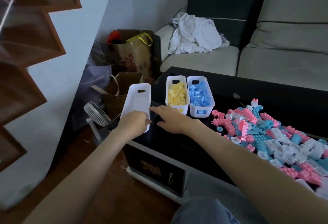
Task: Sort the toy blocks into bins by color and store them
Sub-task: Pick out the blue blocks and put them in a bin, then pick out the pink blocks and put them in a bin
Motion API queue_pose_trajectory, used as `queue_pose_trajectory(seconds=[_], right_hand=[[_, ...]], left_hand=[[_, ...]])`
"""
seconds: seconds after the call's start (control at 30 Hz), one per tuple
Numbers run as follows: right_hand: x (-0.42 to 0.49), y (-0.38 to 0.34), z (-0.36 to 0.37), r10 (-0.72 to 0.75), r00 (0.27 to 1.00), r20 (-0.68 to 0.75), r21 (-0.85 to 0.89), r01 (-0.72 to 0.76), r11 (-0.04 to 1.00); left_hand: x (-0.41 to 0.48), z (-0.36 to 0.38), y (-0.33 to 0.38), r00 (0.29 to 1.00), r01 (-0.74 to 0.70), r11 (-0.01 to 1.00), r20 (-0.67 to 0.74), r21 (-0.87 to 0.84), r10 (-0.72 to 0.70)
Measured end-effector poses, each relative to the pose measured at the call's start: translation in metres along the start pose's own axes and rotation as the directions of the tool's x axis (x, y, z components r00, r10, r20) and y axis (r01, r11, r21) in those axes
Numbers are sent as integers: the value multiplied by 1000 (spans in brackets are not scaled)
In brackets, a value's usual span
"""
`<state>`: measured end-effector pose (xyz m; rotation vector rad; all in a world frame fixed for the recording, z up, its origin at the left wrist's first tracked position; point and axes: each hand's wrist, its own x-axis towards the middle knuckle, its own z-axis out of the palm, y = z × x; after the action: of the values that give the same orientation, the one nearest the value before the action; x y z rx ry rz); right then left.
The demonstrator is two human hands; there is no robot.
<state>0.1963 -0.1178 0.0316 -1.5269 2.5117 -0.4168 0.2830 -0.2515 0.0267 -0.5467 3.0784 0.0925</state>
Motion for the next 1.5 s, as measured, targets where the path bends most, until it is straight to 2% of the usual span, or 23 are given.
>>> queue_pose_trajectory(seconds=[0.1,0.2,0.27,0.33,0.37,0.43,0.47,0.6,0.67,0.8,0.9,1.0,1.07,1.13,1.17,1.23,1.3,1.43,1.5], right_hand=[[-2,-1,0,46,998,35,82,-49,995],[-7,2,-3,80,994,78,99,-88,991],[-10,5,-8,103,992,76,135,-112,985],[-13,3,-15,146,988,45,283,-153,947],[-14,2,-18,183,983,24,434,-175,884],[-15,-3,-22,257,966,3,742,-174,647],[-17,-4,-24,281,960,3,833,-159,531],[-24,-4,-34,268,963,33,994,-60,94],[-31,2,-43,277,960,32,999,-26,-26],[-67,29,-66,357,933,52,998,-33,-60],[-108,48,-82,400,916,43,996,-8,-89],[-163,72,-89,544,839,19,969,119,-217],[-202,91,-88,597,802,1,948,189,-255],[-246,111,-87,684,729,-23,937,254,-240],[-264,118,-88,729,684,-22,931,280,-234],[-299,128,-88,817,576,-29,947,278,-163],[-338,138,-90,873,485,-52,966,247,-80],[-398,157,-86,902,407,-144,967,253,40],[-424,164,-82,923,358,-141,969,240,55]], left_hand=[[-2,-7,9,997,77,996,-26,38,-76],[2,-18,15,977,198,977,91,-82,-191],[1,-24,13,986,164,954,67,-252,-152],[-4,-32,10,996,88,936,20,-341,-86],[-5,-34,9,998,54,945,-1,-323,-57],[-10,-36,9,996,26,973,-81,-230,-45],[-12,-36,11,987,32,986,-153,-164,-58],[-19,-47,27,884,54,999,-464,-6,-51],[-18,-58,40,840,27,998,-542,54,6],[-16,-76,104,830,-37,983,-542,179,130],[-22,-71,167,816,-223,954,-497,198,294],[-38,-63,232,739,-406,888,-495,215,458],[-49,-55,274,673,-553,803,-448,224,588],[-63,-47,317,607,-685,715,-432,139,667],[-70,-43,331,600,-719,694,-473,36,645],[-84,-40,359,650,-717,669,-531,-194,543],[-95,-37,391,686,-704,644,-522,-300,507],[-102,-29,433,730,-681,549,-385,-484,565],[-103,-19,448,755,-635,543,-291,-550,588]])
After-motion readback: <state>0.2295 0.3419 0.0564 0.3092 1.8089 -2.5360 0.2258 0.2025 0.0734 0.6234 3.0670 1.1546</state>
